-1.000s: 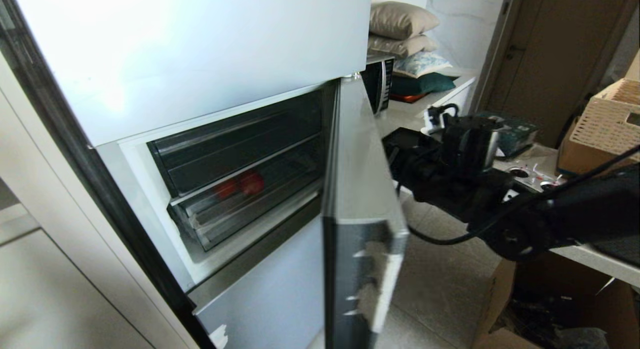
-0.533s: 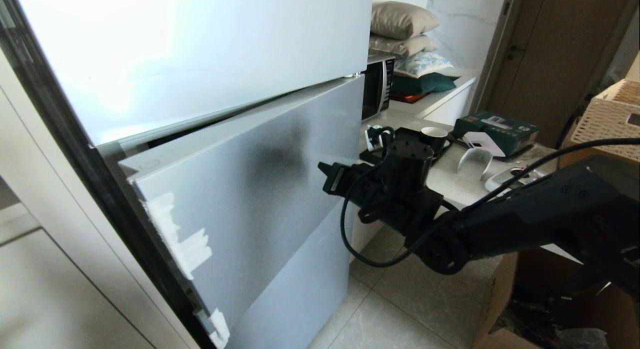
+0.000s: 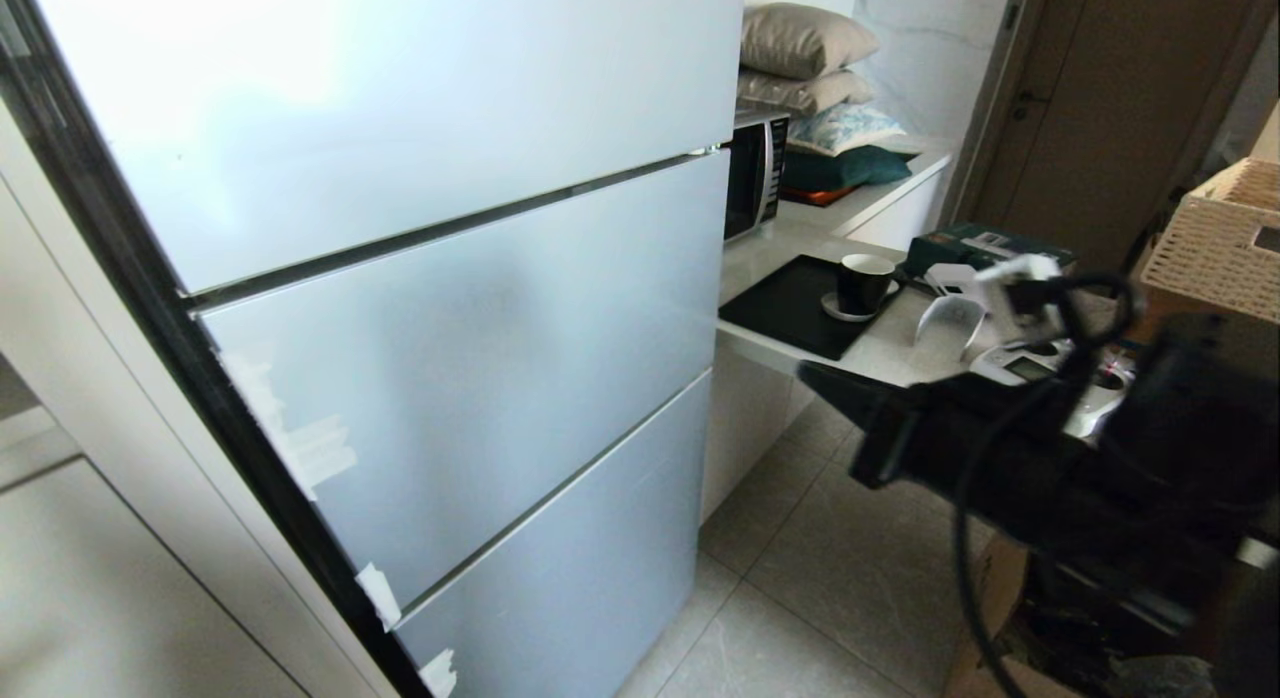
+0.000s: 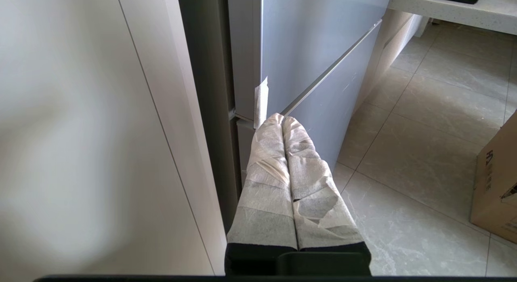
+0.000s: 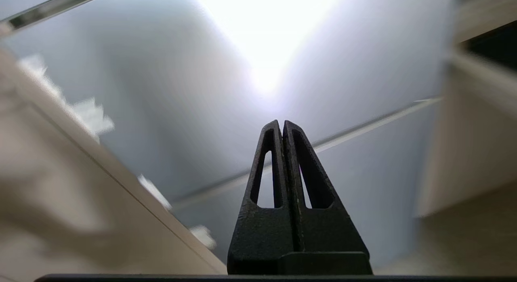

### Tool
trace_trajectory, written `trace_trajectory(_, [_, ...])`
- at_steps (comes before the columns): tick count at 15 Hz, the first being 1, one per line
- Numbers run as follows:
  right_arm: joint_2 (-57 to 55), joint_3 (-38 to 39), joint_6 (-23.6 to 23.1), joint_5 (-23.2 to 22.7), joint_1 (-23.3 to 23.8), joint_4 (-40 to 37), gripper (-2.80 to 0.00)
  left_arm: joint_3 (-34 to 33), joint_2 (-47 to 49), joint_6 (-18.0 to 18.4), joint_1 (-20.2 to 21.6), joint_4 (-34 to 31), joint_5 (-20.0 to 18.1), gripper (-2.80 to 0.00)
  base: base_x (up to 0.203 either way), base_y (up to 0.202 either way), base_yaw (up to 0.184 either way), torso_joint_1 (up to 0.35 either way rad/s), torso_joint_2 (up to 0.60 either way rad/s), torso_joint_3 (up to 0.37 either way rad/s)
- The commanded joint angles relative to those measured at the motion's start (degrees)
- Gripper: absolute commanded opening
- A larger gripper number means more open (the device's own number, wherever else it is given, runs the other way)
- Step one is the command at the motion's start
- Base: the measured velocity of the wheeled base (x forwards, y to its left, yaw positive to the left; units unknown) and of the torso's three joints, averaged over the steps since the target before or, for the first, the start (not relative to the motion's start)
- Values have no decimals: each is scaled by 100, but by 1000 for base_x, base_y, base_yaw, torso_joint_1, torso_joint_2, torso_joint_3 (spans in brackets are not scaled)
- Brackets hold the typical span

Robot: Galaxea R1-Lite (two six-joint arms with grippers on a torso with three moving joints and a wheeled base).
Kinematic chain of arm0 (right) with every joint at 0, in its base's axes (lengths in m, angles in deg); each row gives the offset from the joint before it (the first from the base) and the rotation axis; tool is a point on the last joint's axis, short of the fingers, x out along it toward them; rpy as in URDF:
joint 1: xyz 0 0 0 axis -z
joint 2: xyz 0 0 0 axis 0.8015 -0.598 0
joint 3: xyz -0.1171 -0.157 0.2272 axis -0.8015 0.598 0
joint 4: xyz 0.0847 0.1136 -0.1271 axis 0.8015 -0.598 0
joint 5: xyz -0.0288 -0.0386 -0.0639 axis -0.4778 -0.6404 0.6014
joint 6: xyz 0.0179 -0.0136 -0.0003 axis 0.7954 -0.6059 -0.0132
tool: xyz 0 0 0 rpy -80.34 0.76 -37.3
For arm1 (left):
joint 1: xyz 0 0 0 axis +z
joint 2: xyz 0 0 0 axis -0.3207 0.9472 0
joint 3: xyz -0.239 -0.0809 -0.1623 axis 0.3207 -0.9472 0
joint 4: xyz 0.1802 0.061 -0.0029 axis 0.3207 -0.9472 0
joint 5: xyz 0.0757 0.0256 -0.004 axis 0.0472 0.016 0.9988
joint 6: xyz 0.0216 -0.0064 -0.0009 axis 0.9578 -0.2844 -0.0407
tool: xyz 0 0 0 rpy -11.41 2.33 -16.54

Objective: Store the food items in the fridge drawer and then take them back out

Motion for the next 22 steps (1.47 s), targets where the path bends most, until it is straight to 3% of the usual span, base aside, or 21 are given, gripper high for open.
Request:
trace_trajectory(1, [2148,886,-261,75,222,-272,-280,0,1,-1,-2,1,4,-280,0,0,0,0,0,0])
trace_trajectory(3, [3791,1709,-539,160,784,-1048,-280,0,1,-1,-2,1,4,-280,0,0,0,0,0,0])
trace_trajectory(6, [5991,2598,-843,132,1869,-2913,-280,0,1,-1,-2,1,4,-280,0,0,0,0,0,0])
trace_trajectory(8, [6887,2977,-1300,-331,2956,-4482,-280,0,1,-1,-2,1,4,-280,0,0,0,0,0,0])
trace_trajectory(10, [7342,3187,-1889,-511,3501,-5387,-280,0,1,-1,-2,1,4,-280,0,0,0,0,0,0])
trace_trajectory(13, [7793,3223,-2211,-494,3686,-5778,-280,0,1,-1,-2,1,-4,-280,0,0,0,0,0,0])
trace_trajectory(16, [8675,3229,-2244,-486,3742,-5782,-280,0,1,-1,-2,1,4,-280,0,0,0,0,0,0])
trace_trajectory(22, [8665,3233,-2059,-345,3761,-5790,-280,0,1,-1,-2,1,4,-280,0,0,0,0,0,0])
